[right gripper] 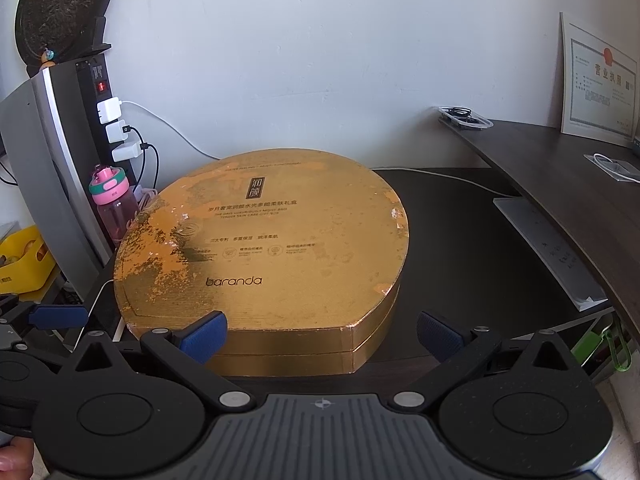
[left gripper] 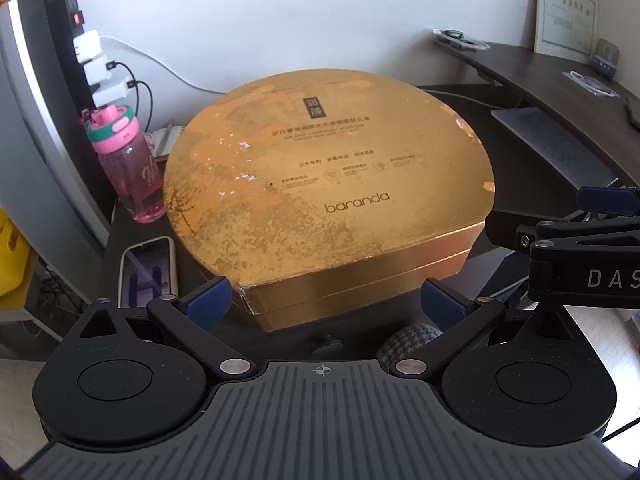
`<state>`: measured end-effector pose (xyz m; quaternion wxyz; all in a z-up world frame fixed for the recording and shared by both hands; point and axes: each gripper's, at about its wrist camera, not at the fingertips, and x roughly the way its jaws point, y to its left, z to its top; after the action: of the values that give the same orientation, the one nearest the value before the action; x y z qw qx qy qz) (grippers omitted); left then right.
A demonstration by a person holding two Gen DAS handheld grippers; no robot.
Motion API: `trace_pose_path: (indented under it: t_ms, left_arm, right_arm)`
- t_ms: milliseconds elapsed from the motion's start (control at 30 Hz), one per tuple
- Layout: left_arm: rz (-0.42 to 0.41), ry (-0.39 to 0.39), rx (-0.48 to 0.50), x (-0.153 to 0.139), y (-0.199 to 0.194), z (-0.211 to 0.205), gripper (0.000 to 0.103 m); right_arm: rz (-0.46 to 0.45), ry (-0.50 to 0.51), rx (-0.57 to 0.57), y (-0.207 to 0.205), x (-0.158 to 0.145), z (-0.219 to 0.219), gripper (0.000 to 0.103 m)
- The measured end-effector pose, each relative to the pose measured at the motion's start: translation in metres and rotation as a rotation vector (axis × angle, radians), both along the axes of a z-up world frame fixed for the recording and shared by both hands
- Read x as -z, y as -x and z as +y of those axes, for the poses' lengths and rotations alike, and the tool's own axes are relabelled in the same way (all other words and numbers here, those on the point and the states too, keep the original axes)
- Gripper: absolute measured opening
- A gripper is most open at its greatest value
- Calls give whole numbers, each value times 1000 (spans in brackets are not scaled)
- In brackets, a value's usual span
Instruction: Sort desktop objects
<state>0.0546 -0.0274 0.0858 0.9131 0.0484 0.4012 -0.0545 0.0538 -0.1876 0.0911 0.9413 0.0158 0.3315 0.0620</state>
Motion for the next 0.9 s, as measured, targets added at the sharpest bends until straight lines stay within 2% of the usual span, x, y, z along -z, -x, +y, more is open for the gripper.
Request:
trace_pose_path:
  t_ms: [900]
  left_arm:
    - [10, 0, 4, 1, 0, -1, 103]
  right_arm:
    - [9, -5, 3, -1, 3, -1, 102]
